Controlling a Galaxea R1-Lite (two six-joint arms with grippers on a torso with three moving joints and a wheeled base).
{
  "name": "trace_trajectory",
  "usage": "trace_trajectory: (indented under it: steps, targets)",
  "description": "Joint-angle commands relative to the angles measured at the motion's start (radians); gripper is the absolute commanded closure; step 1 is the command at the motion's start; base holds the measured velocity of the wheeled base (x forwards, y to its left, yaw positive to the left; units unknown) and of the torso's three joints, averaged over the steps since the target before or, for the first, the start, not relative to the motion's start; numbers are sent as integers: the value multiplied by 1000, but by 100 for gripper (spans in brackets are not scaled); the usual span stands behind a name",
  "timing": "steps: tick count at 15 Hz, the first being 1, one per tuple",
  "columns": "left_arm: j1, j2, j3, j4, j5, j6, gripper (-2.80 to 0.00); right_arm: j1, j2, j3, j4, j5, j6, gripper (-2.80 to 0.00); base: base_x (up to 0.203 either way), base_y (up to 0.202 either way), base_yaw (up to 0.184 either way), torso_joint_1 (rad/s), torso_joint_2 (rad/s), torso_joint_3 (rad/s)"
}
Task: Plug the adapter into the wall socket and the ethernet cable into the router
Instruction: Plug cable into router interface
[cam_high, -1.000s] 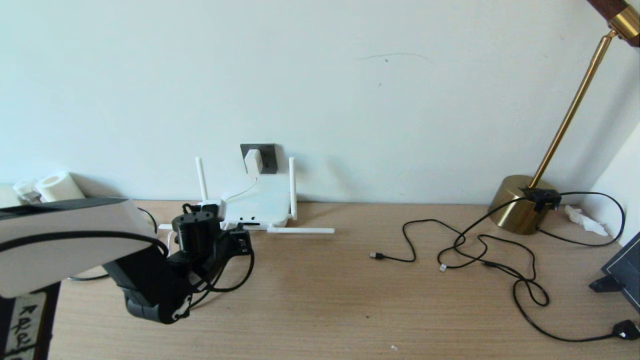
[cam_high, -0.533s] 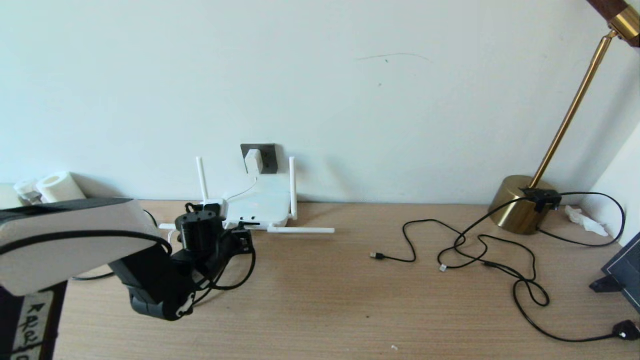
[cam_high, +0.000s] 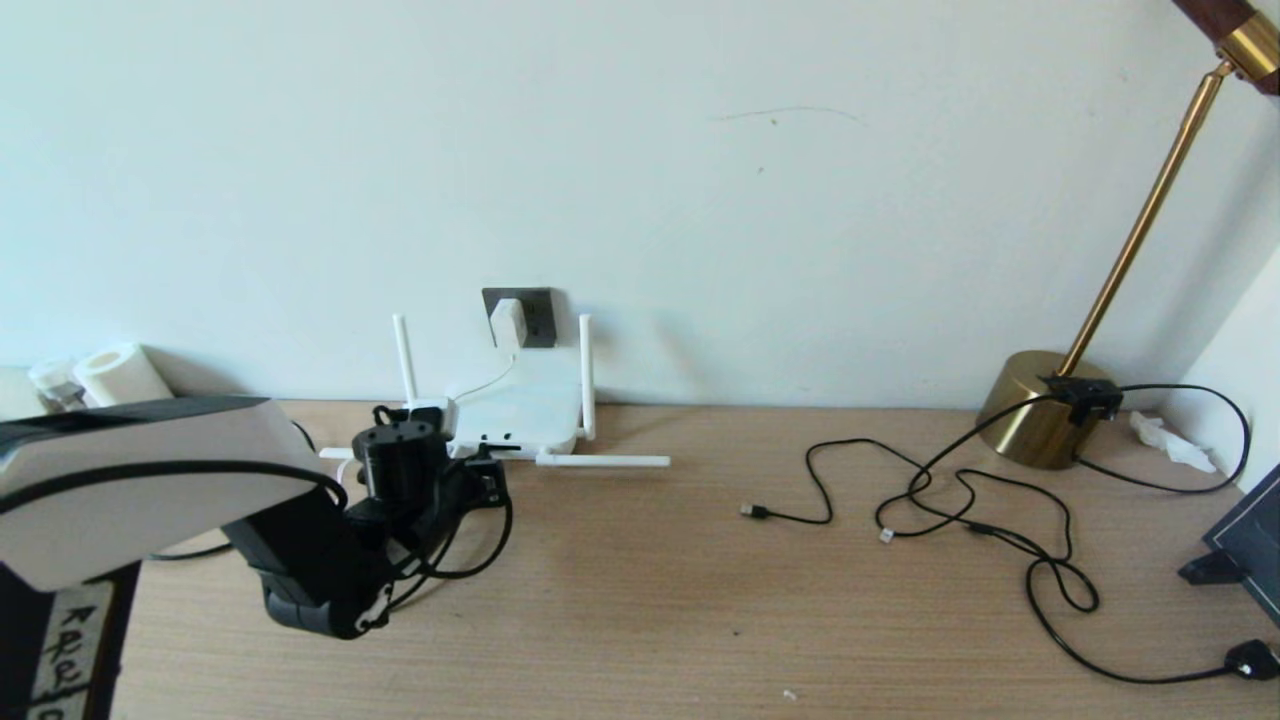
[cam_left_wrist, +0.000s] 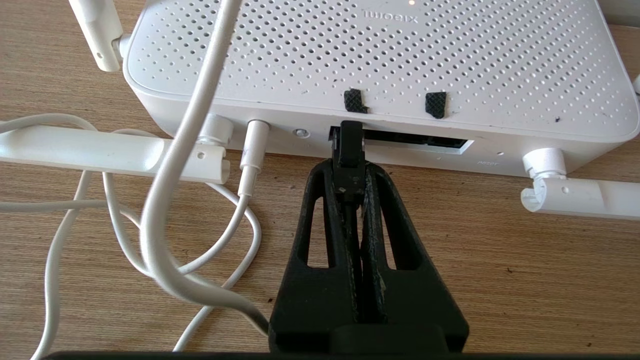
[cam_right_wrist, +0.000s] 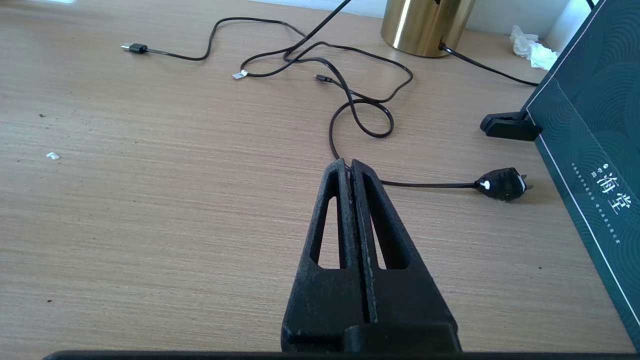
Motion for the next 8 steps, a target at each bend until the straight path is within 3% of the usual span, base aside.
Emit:
trace_trajectory:
  steps: [1, 8]
  targets:
    - [0, 4, -2, -10, 0, -1, 0, 0, 0, 0, 0, 0, -1, 0, 0, 0, 0, 0, 0, 0]
    - [-2, 2, -7, -10, 0, 1, 0, 0, 0, 0, 0, 0, -1, 0, 0, 0, 0, 0, 0, 0]
